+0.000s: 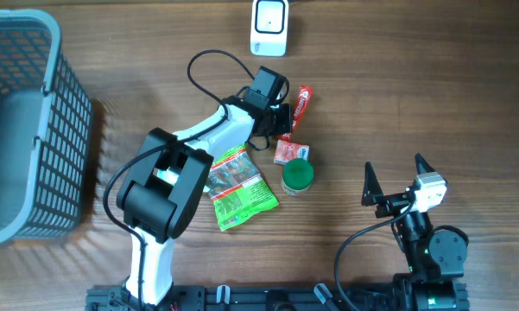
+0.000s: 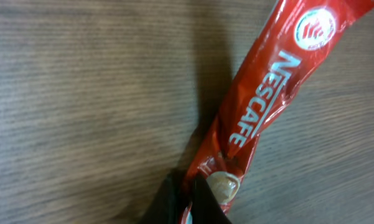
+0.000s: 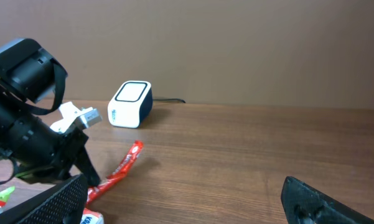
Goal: Scan the item barcode
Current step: 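Lower the stick pack onto the table above the red-white box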
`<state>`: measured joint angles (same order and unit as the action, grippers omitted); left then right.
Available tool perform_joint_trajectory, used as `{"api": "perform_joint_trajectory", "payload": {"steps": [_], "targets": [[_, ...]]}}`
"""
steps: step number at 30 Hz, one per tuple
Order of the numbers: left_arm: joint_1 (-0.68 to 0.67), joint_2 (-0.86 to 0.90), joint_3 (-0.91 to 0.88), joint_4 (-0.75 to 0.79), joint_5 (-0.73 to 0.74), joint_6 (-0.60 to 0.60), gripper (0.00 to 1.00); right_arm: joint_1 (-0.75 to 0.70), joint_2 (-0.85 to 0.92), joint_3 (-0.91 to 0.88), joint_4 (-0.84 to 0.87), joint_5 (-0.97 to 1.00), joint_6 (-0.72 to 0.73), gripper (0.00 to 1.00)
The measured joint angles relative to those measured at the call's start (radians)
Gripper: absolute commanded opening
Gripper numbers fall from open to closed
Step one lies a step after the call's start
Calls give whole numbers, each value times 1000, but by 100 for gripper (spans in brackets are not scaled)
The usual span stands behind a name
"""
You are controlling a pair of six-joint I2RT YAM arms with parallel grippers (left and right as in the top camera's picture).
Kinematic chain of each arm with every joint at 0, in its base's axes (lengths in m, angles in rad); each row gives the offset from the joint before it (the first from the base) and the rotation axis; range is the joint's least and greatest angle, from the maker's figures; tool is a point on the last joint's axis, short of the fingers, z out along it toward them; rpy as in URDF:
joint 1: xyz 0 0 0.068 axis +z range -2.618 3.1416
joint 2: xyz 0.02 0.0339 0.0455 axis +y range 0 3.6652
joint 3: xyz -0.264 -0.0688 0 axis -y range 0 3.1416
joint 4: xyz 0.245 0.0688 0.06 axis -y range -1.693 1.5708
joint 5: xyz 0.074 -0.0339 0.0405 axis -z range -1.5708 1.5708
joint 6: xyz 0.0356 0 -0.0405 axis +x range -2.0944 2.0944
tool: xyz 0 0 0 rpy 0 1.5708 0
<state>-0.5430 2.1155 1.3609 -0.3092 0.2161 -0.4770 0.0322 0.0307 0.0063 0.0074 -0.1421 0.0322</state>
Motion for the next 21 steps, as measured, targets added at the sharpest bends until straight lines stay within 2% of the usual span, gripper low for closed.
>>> {"api": "perform_joint_trajectory", "payload": {"steps": [11, 18, 19, 21], "targets": [[9, -5, 0, -18, 28, 0, 4, 0, 0, 0, 0, 0, 0, 100], [49, -137, -2, -147, -106, 0, 4, 0, 0, 0, 0, 0, 0, 100], [53, -161, -2, -164, -123, 0, 5, 0, 0, 0, 0, 0, 0, 100], [58, -215, -2, -188, -159, 0, 21, 0, 0, 0, 0, 0, 0, 100]]}}
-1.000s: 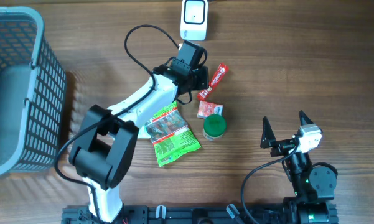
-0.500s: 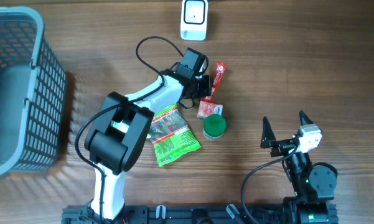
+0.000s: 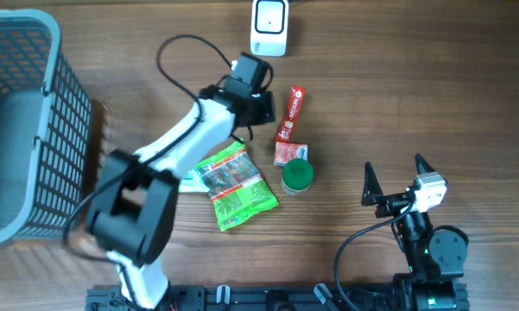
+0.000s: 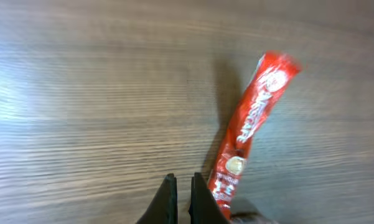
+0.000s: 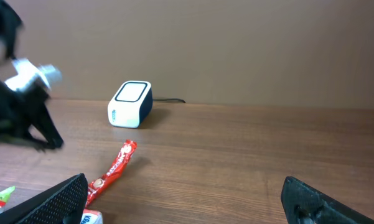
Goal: Scan the item barcode
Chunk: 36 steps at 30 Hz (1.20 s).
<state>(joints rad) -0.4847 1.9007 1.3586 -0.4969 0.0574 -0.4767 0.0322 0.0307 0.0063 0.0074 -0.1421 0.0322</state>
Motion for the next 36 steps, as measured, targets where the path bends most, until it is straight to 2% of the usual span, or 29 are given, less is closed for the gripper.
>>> {"api": "perform_joint_trajectory", "payload": {"steps": [2, 3, 4, 5, 12, 19, 22, 25, 30, 32, 36], "targets": [[0, -49, 0, -54, -34, 6, 41, 0, 0, 0, 0, 0, 0, 100], [0, -69, 0, -76, -48, 3, 73, 0, 0, 0, 0, 0, 0, 100], [-6, -95, 0, -100, -75, -2, 96, 0, 0, 0, 0, 0, 0, 100], [-8, -116, 0, -120, -94, 2, 100, 0, 0, 0, 0, 0, 0, 100], [-61, -309, 0, -247, -247, 0, 100, 0, 0, 0, 37, 0, -12, 100], [-131, -598, 0, -372, -373, -1, 100, 0, 0, 0, 5, 12, -15, 100], [-146, -704, 0, -402, -418, -25, 100, 0, 0, 0, 16, 0, 33, 100], [-163, -793, 0, -451, -485, -73, 100, 0, 0, 4, 18, -104, 86, 100], [-165, -889, 0, -534, -551, -115, 100, 2, 14, 97, -177, -223, 191, 100], [-166, -908, 0, -579, -569, -132, 100, 2, 48, 172, -237, -278, 195, 100], [-166, -916, -1, -673, -633, -206, 100, 2, 190, 386, -486, -330, 230, 100]]}}
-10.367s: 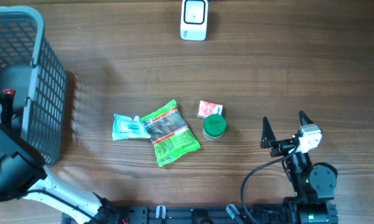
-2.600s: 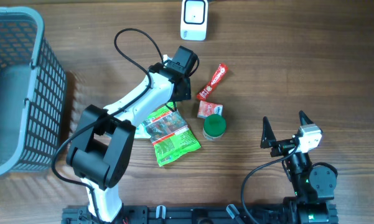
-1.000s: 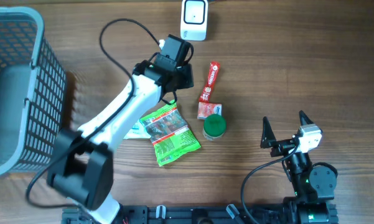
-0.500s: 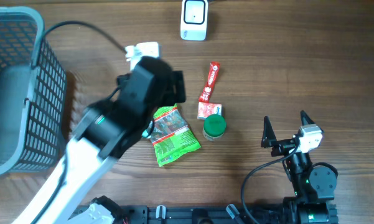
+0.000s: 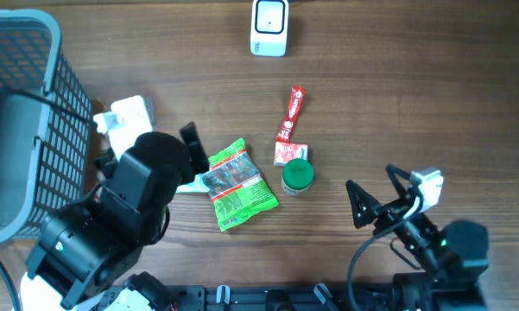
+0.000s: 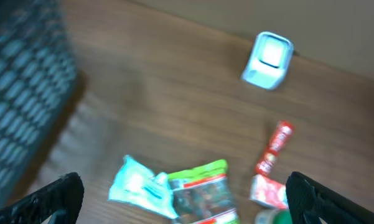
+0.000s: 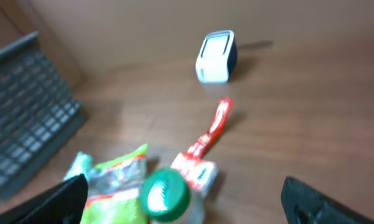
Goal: Scan the item barcode
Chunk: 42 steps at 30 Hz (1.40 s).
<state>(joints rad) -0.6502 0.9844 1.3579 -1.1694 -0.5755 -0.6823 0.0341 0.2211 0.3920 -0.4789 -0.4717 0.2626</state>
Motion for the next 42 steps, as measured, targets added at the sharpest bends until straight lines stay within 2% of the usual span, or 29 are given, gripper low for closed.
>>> {"api": "perform_joint_trajectory", "payload": {"steps": [3, 7, 12, 15, 17, 20, 22, 27, 30, 32, 35, 42], "targets": [[0, 0, -1, -31, -60, -75, 100, 0, 195, 161, -192, -13, 43, 100], [0, 0, -1, -31, -95, -123, 100, 0, 445, 302, -261, -190, 163, 100], [0, 0, -1, -31, -117, -146, 100, 2, 653, 338, -238, -502, 270, 100], [0, 0, -1, -27, -132, -148, 100, 3, 760, 338, -122, -554, 408, 99], [0, 0, -1, -27, -142, -152, 100, 12, 850, 343, -75, -567, 563, 99], [0, 0, -1, -27, -177, -184, 100, 63, 927, 343, -113, -528, 817, 99], [0, 0, -2, -27, -210, -215, 100, 143, 957, 344, -115, -461, 1016, 99], [0, 0, -1, -28, -275, -261, 100, 334, 965, 358, -147, -266, 1397, 99], [0, 3, -1, -28, -296, -274, 100, 431, 969, 425, -286, -122, 1580, 99], [0, 6, -1, -27, -309, -276, 100, 471, 982, 493, -376, -28, 1664, 99], [0, 25, -1, 1, -319, -282, 100, 486, 1023, 584, -435, 62, 1718, 99], [0, 82, -1, 17, -326, -283, 100, 487, 1314, 814, -562, 165, 1768, 99]]}}
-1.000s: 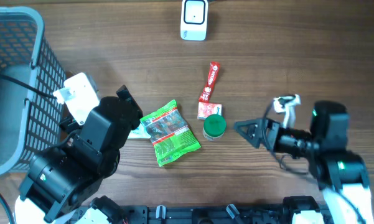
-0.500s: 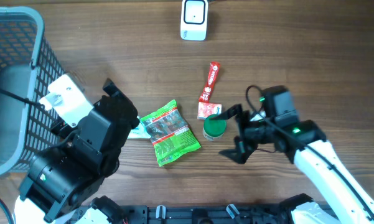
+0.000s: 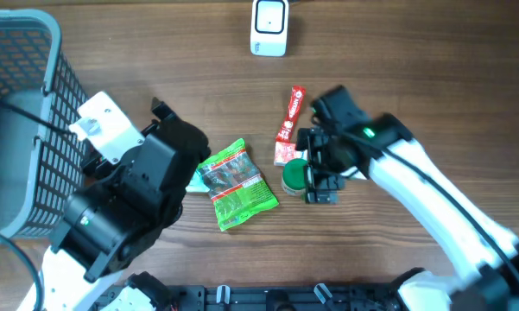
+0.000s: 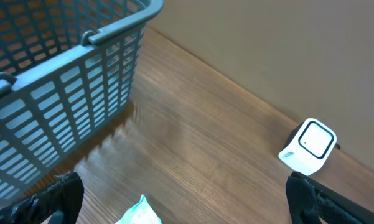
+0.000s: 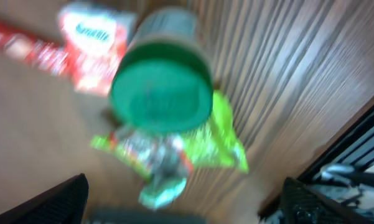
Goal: Scan the item barcode
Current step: 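Reach the right gripper to the green-capped jar and grasp it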
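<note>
A jar with a green lid [image 3: 297, 175] stands mid-table, blurred in the right wrist view [image 5: 162, 93]. My right gripper [image 3: 311, 169] hangs open over it, a finger on each side, nothing held [image 5: 183, 202]. The white scanner [image 3: 268, 28] sits at the far edge, also in the left wrist view [image 4: 308, 146]. A red Nescafe stick [image 3: 290, 112] and a small red box [image 3: 285, 153] lie just beyond the jar. My left gripper [image 4: 183, 202] is open and empty, raised at the left.
A grey mesh basket [image 3: 17, 130] fills the left side. A green snack packet [image 3: 237, 186] lies left of the jar, with a teal packet [image 4: 140, 210] beside it. The left arm's black body [image 3: 129, 207] overhangs the front left.
My right arm was drawn back at the front right; now it reaches in, open gripper over the green-lidded jar. The left arm has shifted slightly, its camera now facing basket and scanner.
First my left gripper was shut on the red stick's lower end. Then the stick lay free on the table nearer the scanner, the gripper off it. Later the left arm was back at the left, open. Now the right gripper is over the jar.
</note>
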`<state>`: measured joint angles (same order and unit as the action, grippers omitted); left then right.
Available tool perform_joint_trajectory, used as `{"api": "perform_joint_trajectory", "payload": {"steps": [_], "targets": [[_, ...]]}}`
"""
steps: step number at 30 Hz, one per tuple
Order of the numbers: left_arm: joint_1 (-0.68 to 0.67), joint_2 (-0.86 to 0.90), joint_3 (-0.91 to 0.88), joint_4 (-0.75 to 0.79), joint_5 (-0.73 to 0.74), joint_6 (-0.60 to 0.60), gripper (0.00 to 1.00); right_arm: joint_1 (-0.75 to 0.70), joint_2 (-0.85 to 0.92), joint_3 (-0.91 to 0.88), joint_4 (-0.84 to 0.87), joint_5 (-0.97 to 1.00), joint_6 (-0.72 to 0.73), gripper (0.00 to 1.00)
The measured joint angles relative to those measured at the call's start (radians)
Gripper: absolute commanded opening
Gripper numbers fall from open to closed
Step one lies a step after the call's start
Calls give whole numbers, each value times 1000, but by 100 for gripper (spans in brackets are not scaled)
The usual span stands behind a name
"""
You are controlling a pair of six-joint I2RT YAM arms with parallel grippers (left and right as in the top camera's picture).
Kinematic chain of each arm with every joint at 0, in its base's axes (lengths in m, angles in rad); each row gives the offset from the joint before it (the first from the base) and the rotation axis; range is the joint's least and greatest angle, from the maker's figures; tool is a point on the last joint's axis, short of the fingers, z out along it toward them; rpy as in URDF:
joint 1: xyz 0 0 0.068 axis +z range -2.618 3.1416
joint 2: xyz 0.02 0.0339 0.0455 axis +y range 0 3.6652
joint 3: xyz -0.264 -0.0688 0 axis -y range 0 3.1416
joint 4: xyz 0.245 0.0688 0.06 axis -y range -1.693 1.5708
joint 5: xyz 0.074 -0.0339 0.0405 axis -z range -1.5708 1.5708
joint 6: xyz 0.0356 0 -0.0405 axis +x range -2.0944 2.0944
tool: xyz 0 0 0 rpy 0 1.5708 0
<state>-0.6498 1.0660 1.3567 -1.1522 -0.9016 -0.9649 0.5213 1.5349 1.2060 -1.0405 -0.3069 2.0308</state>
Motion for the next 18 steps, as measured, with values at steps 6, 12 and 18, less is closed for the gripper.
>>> {"api": "perform_joint_trajectory", "payload": {"steps": [6, 12, 18], "targets": [[0, 21, 0, -15, -3, 0, 100, 0, 120, 14, -33, 21, -12, 100], [0, 29, 0, -16, -6, 0, 100, 3, 120, 20, -25, 52, -20, 99], [0, 29, 0, -16, -6, 0, 100, 22, 184, 27, 20, 77, -34, 100]]}}
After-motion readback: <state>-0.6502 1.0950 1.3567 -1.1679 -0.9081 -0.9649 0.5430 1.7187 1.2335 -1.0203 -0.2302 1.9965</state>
